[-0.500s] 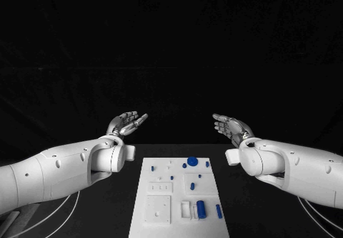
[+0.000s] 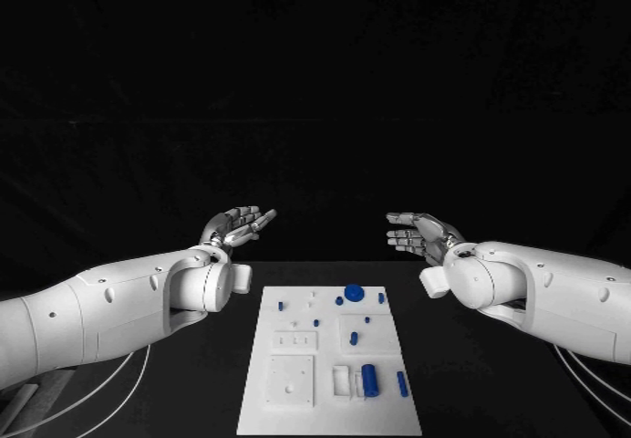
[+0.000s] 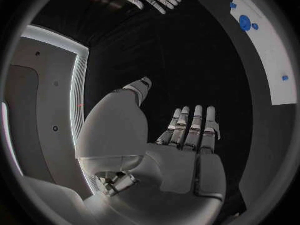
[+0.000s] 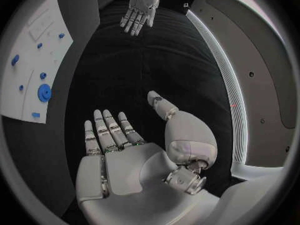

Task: Assemble the parts on the task board

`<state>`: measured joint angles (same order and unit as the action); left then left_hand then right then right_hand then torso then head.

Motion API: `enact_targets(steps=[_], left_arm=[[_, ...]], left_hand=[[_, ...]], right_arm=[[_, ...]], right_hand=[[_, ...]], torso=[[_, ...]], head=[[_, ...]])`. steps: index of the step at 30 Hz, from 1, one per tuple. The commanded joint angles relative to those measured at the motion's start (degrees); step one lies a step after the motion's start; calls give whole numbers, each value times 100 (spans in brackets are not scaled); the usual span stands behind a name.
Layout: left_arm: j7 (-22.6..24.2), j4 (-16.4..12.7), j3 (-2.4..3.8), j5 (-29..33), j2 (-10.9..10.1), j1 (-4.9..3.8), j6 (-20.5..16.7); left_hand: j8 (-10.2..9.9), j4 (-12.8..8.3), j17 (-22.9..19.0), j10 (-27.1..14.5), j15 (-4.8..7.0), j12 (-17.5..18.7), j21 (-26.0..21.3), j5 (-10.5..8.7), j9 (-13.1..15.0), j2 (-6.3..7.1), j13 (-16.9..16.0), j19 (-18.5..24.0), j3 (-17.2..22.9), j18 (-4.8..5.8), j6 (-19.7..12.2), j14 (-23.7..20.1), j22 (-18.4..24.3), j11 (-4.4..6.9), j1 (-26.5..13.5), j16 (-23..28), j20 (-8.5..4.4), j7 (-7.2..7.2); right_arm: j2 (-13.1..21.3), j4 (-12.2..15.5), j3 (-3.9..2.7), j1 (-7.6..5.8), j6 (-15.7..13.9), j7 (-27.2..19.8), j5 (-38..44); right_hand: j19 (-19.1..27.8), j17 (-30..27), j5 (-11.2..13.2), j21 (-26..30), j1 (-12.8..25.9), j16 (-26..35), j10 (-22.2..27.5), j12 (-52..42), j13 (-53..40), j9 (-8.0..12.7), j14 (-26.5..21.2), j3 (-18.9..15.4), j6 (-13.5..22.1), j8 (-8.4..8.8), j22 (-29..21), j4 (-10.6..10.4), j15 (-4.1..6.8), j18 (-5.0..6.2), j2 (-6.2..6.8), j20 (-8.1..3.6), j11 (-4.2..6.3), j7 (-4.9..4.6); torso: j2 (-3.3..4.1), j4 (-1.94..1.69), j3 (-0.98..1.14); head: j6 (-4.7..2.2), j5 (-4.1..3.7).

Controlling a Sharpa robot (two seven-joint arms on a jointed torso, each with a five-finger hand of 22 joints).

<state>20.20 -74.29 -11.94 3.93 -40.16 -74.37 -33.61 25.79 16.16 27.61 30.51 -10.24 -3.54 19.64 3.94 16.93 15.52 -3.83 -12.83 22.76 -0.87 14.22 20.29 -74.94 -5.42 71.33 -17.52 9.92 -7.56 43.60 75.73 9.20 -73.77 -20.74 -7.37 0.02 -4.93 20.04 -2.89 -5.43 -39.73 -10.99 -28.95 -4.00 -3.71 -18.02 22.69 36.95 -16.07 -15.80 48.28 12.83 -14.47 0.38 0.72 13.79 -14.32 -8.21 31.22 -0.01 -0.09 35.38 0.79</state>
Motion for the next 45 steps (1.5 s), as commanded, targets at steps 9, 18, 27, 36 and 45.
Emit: enact_targets(steps=[9,18,27,36,45], left_arm=[[-154,-52,-5,-8,-73,-7,785],[-15,-296,-12,-307,-282,-8,1458],[-56,-892,-13,-583,-623,-10,1552],[-97,-1205,-12,-557,-798,-22,1571],[-55,-1320,-11,-498,-841,-47,1453]], left_hand=[[236,-36,158,458,-155,-115,206,-14,167,-219,-63,-224,-169,37,231,378,-127,-154,144,-228,-73,-139],[597,-365,318,2046,34,-769,632,54,313,-843,-309,-1930,-945,-453,1571,2307,109,-375,813,-1066,-475,-452],[400,-474,392,3371,490,-1182,911,92,240,-1122,-547,-2928,-1473,-522,2718,3379,249,-56,1469,-1366,-815,-286],[34,-42,371,3318,434,-776,836,128,221,-1128,-496,-2868,-1896,-318,2841,3337,340,-122,1872,-1125,-954,-277],[-39,49,372,3340,416,-684,821,133,240,-1136,-494,-2837,-2038,-280,2861,3317,353,-146,1869,-1055,-952,-298]], right_arm=[[-75,-201,-1,2,118,194,1286],[-359,-670,-4,8,261,149,3744],[-589,-863,-7,8,349,406,5715],[-931,-1244,-9,77,266,739,7140],[-1193,-1459,-12,143,173,1057,7936]], right_hand=[[-1270,416,-872,-525,-1182,-700,-1414,-303,-125,-516,1113,-394,-1030,-740,2676,384,-84,487,15,-101,-70,-668],[-2999,705,-778,-752,-1851,-1326,-2676,-783,-222,-501,2630,139,-2222,-1000,2076,379,516,1264,221,-53,388,-435],[-5501,1521,-753,-1743,-2125,-2387,-3369,-871,-212,-414,4832,261,-2743,-956,2065,354,1392,1462,408,-707,719,-322],[-6532,2664,-691,-2727,-2231,-3858,-3931,-863,-400,-406,5355,328,-3148,-858,2725,351,1663,1462,615,-1312,1000,-177],[-6536,2813,-597,-2853,-2235,-4057,-4085,-796,-502,-412,5273,507,-3215,-783,2796,302,1695,1462,709,-1341,1034,-153]], torso=[[-1,-9,-7],[18,-17,-8],[119,-60,-19],[283,-141,-17],[434,-217,-35]], head=[[78,23],[162,36],[348,27],[644,3],[558,-33]])
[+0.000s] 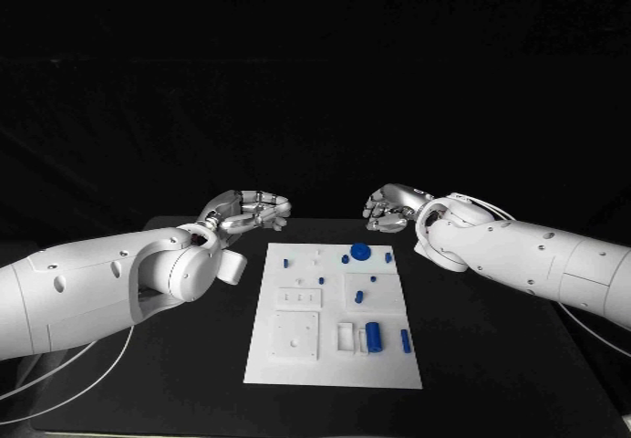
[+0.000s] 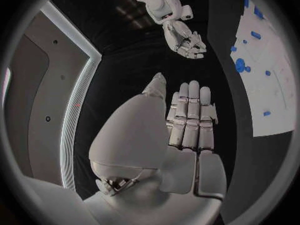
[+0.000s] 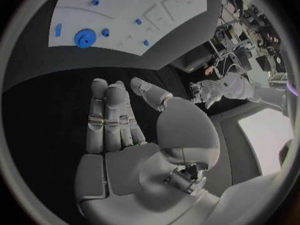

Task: Assemble the parts on the task board

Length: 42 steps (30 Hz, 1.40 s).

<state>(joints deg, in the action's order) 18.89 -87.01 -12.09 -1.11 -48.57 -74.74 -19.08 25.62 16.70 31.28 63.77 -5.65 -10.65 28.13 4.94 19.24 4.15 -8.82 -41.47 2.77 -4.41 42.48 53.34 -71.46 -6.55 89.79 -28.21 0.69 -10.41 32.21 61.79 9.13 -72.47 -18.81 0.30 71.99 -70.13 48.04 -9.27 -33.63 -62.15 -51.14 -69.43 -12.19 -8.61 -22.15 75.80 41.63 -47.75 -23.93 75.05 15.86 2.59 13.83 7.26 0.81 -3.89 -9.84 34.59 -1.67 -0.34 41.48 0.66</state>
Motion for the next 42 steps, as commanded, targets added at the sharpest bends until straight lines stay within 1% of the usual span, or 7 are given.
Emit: enact_targets(steps=[1,9,19,24,32,35,42], left_arm=[[86,-65,5,21,-4,-10,-16],[112,-239,6,66,-75,-41,-44],[93,-540,10,277,-214,-120,-74],[85,-573,10,276,-229,-140,-90],[88,-595,11,294,-204,-143,-67],[84,-553,11,294,-172,-143,-46],[77,-444,9,316,-100,-141,-36]], left_hand=[[-23,-5,6,17,-43,28,-28,36,10,2,4,26,-43,74,38,14,5,-34,19,15,-28,-14],[-35,-5,10,29,-41,43,-27,56,16,21,2,23,-69,75,46,22,8,-35,-1,24,-31,-13],[-93,0,21,46,-39,118,-26,-82,38,44,0,14,-160,77,65,37,21,-42,-177,66,-37,-9],[-104,-2,21,36,-41,135,-28,-81,40,52,3,17,-164,77,61,33,24,-46,-182,76,-37,-7],[-131,3,29,32,-43,176,-29,-109,53,47,3,19,-178,79,69,40,30,-61,-254,96,-34,-12],[-136,2,32,36,-44,188,-30,-125,59,36,2,21,-179,80,80,41,32,-62,-279,103,-34,-1],[-136,-1,37,52,-42,201,-30,-114,74,20,-3,23,-169,77,110,44,35,-42,-280,115,-35,37]], right_arm=[[-76,-93,-4,16,-21,310,760],[-305,-349,-6,62,67,506,1160],[-558,-523,-6,139,54,605,1540],[-632,-565,-5,189,97,647,1680],[-675,-656,-5,252,59,639,1696],[-705,-677,-3,298,58,654,1806],[-792,-787,3,340,-63,723,2036]], right_hand=[[-16,17,44,-39,6,-49,-41,30,-17,-1,-41,54,-54,32,119,-4,-10,117,61,-45,-9,14],[-44,38,-93,-95,8,-95,-55,85,-37,-23,-27,123,-151,16,123,-1,-6,117,56,-63,-4,44],[-195,130,462,-277,-39,-330,523,600,204,59,58,134,-36,184,123,9,-226,117,256,-141,-235,0],[-394,259,555,-528,-84,-658,575,721,301,103,141,123,8,250,134,-58,-272,117,358,-206,-283,16],[-428,266,570,-646,-109,-778,613,794,365,118,98,127,6,269,126,-88,-297,117,384,-242,-307,20],[-409,254,569,-655,-102,-793,636,816,387,122,73,130,3,273,119,-102,-308,117,393,-243,-319,11],[-396,238,581,-665,-108,-812,661,833,411,127,56,144,7,281,113,-119,-320,117,407,-245,-330,20]], torso=[[120,-64,-13],[244,-128,-28],[417,-182,-52],[525,-206,-71],[669,-232,-81],[743,-241,-83],[834,-230,-80]], head=[[-67,-26],[-223,-78],[-312,-102],[-345,-113],[-386,-137],[-462,-162],[-545,-136]])
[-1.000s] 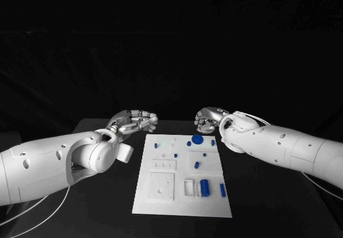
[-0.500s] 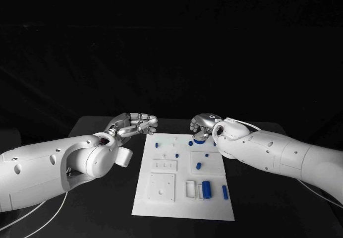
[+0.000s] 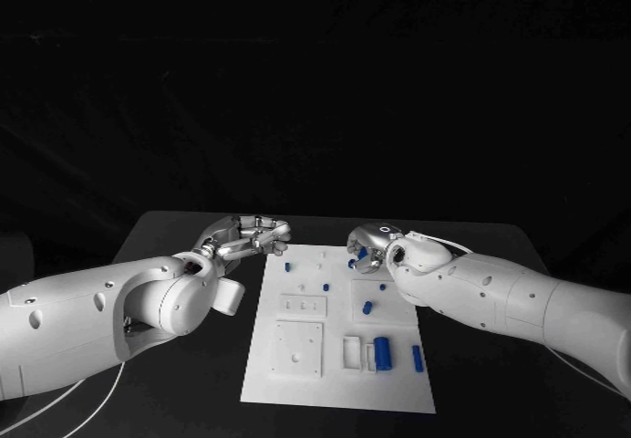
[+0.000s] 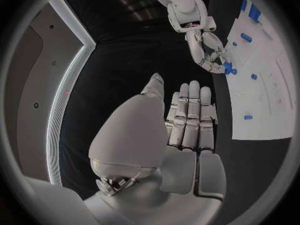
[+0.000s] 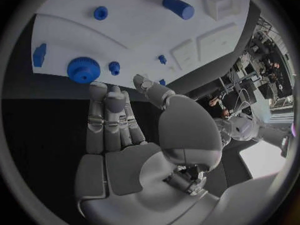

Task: Assemble the parts on the task board

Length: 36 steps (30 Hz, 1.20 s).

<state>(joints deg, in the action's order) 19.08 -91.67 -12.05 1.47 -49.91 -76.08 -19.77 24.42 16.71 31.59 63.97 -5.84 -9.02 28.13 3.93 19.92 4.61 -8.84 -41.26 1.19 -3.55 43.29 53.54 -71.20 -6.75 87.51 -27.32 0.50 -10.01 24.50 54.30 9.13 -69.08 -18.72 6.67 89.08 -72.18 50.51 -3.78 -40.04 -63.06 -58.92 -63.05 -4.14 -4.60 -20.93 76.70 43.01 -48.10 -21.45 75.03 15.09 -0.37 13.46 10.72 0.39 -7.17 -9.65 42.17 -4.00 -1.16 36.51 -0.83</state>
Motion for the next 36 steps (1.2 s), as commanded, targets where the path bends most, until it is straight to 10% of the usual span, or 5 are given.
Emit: enact_targets(steps=[1,21,36], left_arm=[[55,24,4,58,38,-8,41],[11,19,2,59,76,-7,105],[-6,11,3,66,78,-7,83]], left_hand=[[-16,-2,6,31,-23,39,-30,-13,7,-26,-2,3,-10,-10,29,23,8,-21,-52,26,-16,-2],[-26,0,9,36,-26,56,-33,-9,15,-28,-4,10,-10,-8,41,18,12,-17,-58,41,-14,13],[-39,-6,15,48,-24,72,-33,9,25,-43,-8,10,5,-13,52,22,15,-20,-47,52,-16,7]], right_arm=[[-18,-34,4,4,-82,97,361],[-103,-171,3,6,-150,337,532],[-219,-354,2,7,-149,298,530]], right_hand=[[-190,-11,35,-24,-19,-36,24,28,13,5,-36,7,42,32,115,-43,-24,154,64,-202,-3,2],[-189,-55,44,-64,-73,-96,-21,8,39,4,-53,70,-8,19,109,-72,-15,154,105,-207,6,4],[-185,-85,49,-91,-111,-136,-73,-5,45,1,-60,105,-49,7,109,-49,-3,154,51,-203,20,14]], torso=[[84,2,1],[193,-8,-3],[275,-28,-2]], head=[[-59,9],[-223,41],[-223,55]])
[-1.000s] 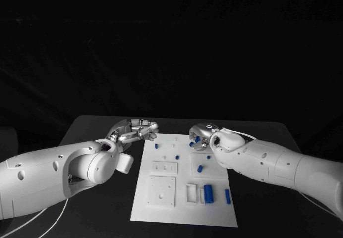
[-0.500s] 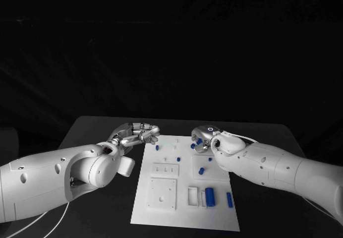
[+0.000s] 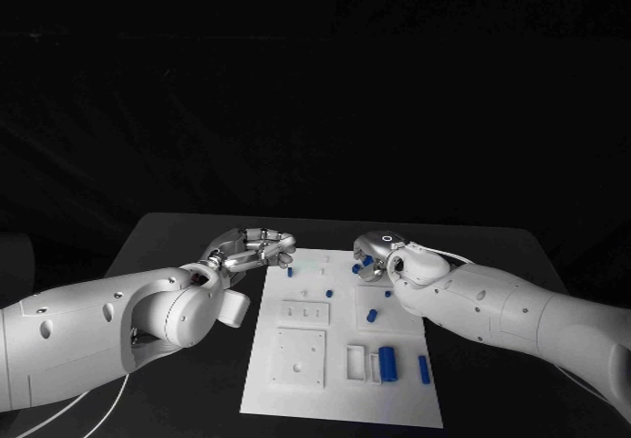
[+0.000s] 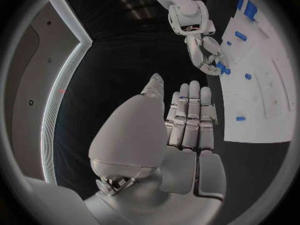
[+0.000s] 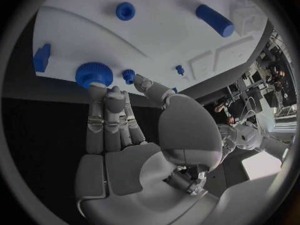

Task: Assemble the parts on the task board

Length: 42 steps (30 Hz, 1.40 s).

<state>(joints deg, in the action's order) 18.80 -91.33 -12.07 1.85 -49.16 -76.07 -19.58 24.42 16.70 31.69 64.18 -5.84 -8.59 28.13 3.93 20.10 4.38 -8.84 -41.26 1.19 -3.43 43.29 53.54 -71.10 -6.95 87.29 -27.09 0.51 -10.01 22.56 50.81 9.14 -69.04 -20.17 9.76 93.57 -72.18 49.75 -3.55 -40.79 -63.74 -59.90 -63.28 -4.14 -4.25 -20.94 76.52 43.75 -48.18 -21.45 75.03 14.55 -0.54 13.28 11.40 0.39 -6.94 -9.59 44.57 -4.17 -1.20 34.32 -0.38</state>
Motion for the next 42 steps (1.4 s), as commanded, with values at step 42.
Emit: enact_targets(steps=[42], left_arm=[[-40,90,3,28,92,-7,92]], left_hand=[[-65,-7,17,31,-26,65,-31,35,23,-24,-11,12,24,-25,64,29,10,22,27,48,-14,19]], right_arm=[[-31,23,0,5,-218,-29,100]], right_hand=[[-209,-171,73,-394,29,-324,-891,-320,-345,-181,-48,132,-688,-260,130,162,311,172,-443,-233,303,217]], torso=[[238,-32,-21]], head=[[-65,51]])
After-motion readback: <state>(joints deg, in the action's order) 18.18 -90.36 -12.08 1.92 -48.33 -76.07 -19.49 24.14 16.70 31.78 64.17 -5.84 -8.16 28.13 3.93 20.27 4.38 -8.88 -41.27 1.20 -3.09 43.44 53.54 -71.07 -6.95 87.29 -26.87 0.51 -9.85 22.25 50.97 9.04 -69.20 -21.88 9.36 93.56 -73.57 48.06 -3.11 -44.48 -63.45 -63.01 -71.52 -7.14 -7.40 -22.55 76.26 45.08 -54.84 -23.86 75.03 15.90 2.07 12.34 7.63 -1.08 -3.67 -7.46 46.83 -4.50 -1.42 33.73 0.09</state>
